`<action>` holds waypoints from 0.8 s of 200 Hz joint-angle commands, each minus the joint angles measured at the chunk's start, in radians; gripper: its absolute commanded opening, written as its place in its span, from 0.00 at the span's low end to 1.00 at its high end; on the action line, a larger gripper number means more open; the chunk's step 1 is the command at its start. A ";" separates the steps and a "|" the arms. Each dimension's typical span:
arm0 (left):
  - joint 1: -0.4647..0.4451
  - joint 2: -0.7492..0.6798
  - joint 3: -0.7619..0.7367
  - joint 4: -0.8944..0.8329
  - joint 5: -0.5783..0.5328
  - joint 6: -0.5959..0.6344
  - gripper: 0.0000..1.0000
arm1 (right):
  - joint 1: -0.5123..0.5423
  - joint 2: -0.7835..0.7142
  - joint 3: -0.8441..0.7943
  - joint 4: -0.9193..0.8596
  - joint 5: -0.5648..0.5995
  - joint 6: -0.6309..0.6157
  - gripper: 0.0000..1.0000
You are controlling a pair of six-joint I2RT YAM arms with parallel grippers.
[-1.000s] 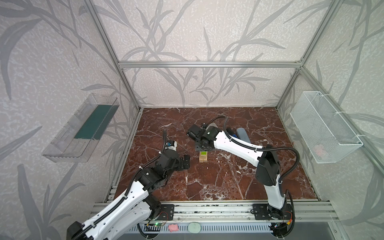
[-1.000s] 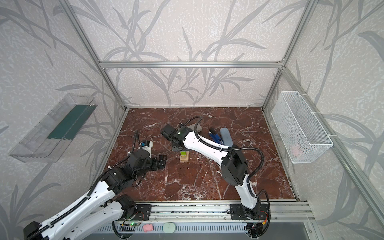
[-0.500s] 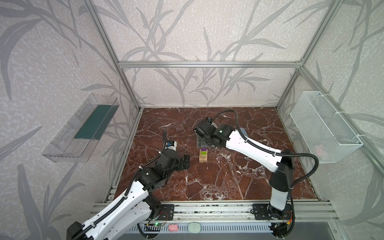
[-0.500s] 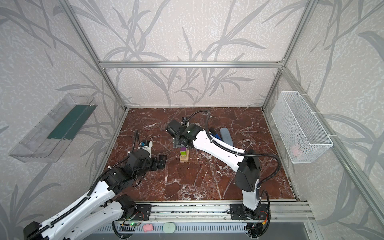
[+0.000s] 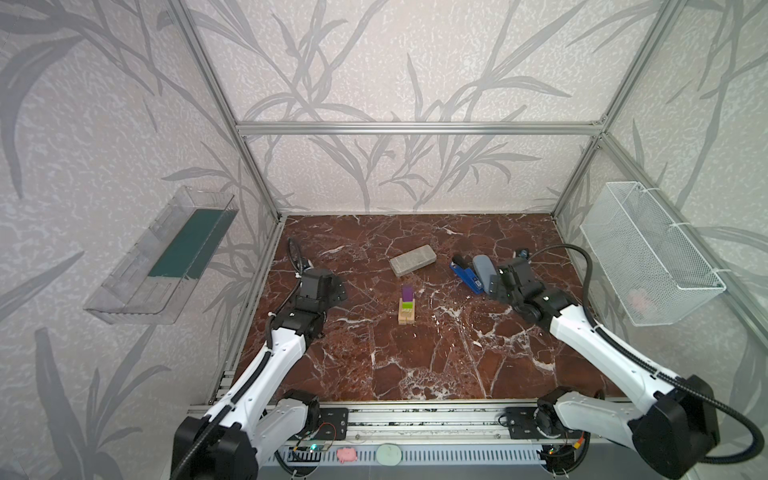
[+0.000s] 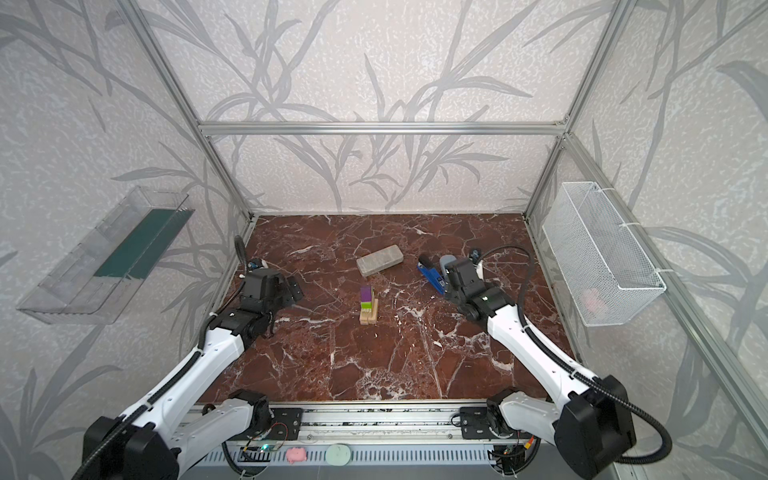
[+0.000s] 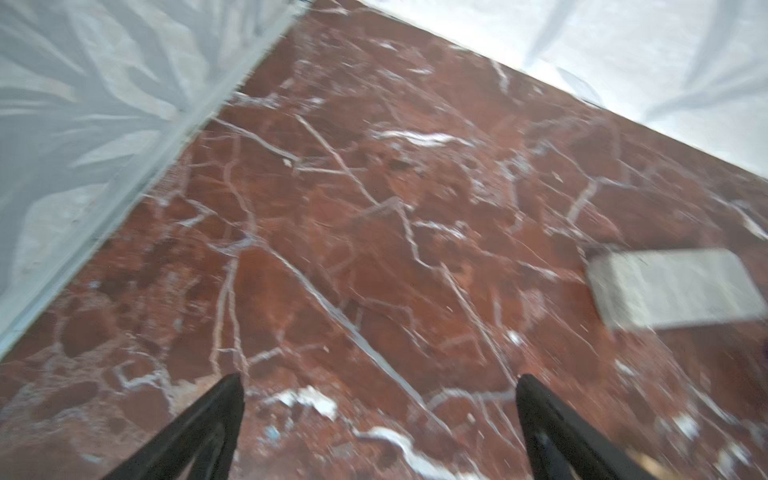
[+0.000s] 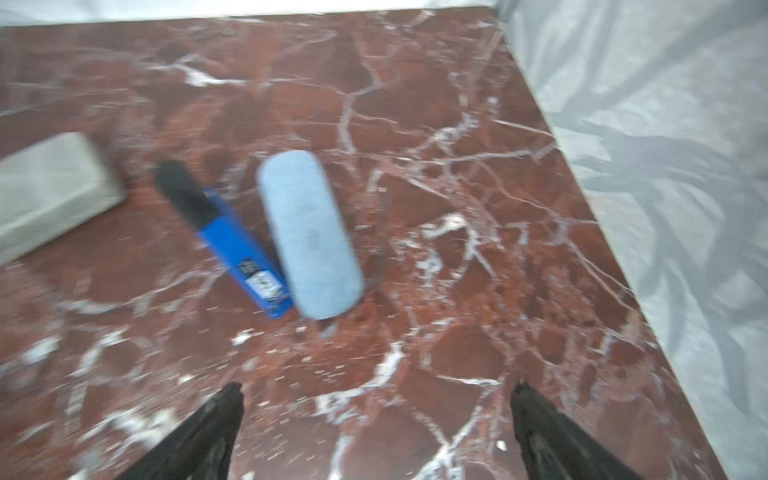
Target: Build the wood block tower
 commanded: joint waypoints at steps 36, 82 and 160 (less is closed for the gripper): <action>0.139 0.164 -0.180 0.566 -0.200 0.296 0.97 | -0.236 0.099 -0.346 0.816 -0.123 -0.277 0.99; 0.151 0.315 -0.341 1.096 0.023 0.386 1.00 | -0.283 0.289 -0.381 1.222 -0.359 -0.395 0.99; 0.147 0.508 -0.301 1.225 0.110 0.443 0.99 | -0.300 0.447 -0.385 1.359 -0.561 -0.458 0.99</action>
